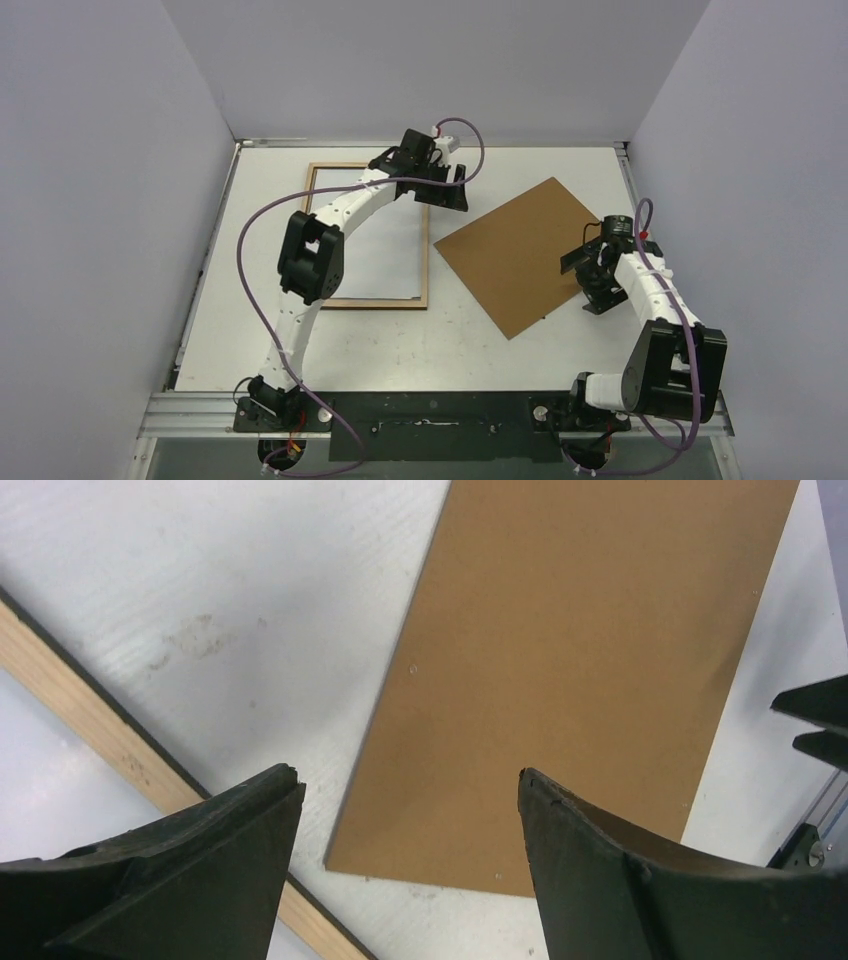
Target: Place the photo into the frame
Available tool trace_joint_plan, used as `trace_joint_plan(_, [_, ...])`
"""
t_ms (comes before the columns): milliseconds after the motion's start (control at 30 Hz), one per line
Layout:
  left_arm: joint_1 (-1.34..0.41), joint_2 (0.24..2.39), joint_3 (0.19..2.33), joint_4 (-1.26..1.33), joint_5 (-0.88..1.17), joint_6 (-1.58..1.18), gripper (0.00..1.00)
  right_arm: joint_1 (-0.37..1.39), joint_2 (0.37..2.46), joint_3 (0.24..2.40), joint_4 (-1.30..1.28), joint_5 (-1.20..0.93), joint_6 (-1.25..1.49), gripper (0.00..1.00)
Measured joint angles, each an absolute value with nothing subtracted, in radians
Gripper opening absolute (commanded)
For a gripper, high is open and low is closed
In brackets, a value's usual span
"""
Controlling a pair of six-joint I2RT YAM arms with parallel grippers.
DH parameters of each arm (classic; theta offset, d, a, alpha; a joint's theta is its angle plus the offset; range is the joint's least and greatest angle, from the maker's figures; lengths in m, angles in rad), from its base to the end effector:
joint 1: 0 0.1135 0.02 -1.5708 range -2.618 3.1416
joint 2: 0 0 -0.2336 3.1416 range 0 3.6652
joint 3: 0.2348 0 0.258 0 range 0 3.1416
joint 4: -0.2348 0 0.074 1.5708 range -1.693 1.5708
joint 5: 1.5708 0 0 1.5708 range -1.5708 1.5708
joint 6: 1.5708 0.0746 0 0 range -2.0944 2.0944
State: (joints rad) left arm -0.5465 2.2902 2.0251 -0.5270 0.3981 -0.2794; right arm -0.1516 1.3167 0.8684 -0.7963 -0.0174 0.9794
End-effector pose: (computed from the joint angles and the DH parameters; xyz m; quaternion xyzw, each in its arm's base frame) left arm 0.4396 -0.3012 0.1798 0.1951 0.8888 -0.3169 0.2674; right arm 0.2582 -0.0381 0.1442 0.5275 0.8338 0.0732 0.1452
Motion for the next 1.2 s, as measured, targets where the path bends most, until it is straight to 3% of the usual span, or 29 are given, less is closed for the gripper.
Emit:
trace_joint_plan(633, [-0.596, 2.493, 2.169, -0.572, 0.379, -0.171, 0.76, -0.183, 1.401, 0.723, -0.624, -0.239, 0.936, 0.93])
trace_joint_plan(800, [-0.593, 2.526, 2.231, -0.618, 0.363, -0.175, 0.62, -0.189, 1.401, 0.712, -0.583, -0.262, 0.939, 0.92])
trace_joint_plan(1200, [-0.574, 2.553, 2.267, -0.691, 0.423, -0.179, 0.44, -0.207, 1.420, 0.663, -0.357, -0.447, 0.981, 0.92])
